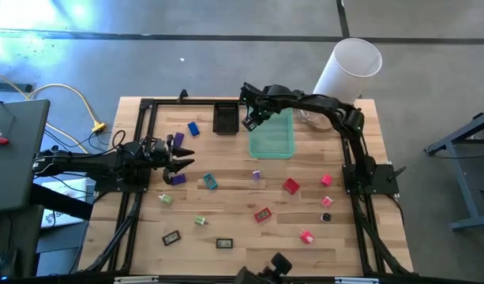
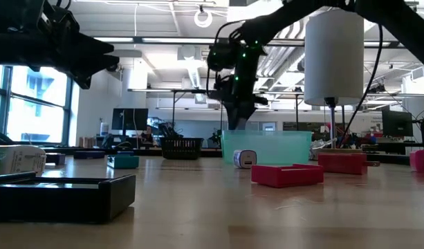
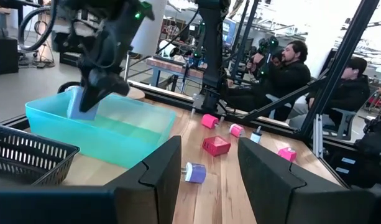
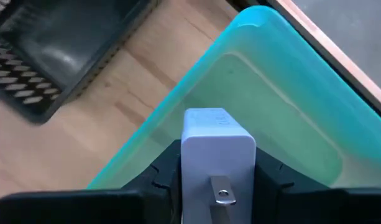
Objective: Pick & Place Office items
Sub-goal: Put the violet charger adapter into the blue bin
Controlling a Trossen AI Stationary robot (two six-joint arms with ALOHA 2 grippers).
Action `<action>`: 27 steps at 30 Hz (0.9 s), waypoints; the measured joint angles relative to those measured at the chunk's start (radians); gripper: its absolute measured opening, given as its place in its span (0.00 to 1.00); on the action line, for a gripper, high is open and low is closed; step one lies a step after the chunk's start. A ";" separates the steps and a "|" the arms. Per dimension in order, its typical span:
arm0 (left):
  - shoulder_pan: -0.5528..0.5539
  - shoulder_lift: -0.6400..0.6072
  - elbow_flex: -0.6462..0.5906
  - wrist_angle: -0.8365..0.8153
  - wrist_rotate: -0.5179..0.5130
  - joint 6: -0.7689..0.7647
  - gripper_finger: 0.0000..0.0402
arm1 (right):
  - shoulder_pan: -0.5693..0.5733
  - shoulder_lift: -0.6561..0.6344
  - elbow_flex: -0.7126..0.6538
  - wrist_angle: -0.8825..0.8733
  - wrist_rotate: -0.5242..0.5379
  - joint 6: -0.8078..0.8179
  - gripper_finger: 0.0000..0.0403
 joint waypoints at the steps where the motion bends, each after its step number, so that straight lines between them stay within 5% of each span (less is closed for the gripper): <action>1: 0.000 0.000 0.000 -0.003 0.001 0.000 0.38 | -0.005 0.007 0.000 0.004 0.000 0.003 0.26; 18: 0.001 0.000 0.000 -0.017 0.000 0.022 0.38 | -0.061 0.103 0.000 0.058 -0.083 -0.015 0.26; 27: 0.001 0.000 0.000 -0.016 -0.002 0.072 0.38 | -0.061 0.102 0.001 0.082 -0.071 -0.021 0.46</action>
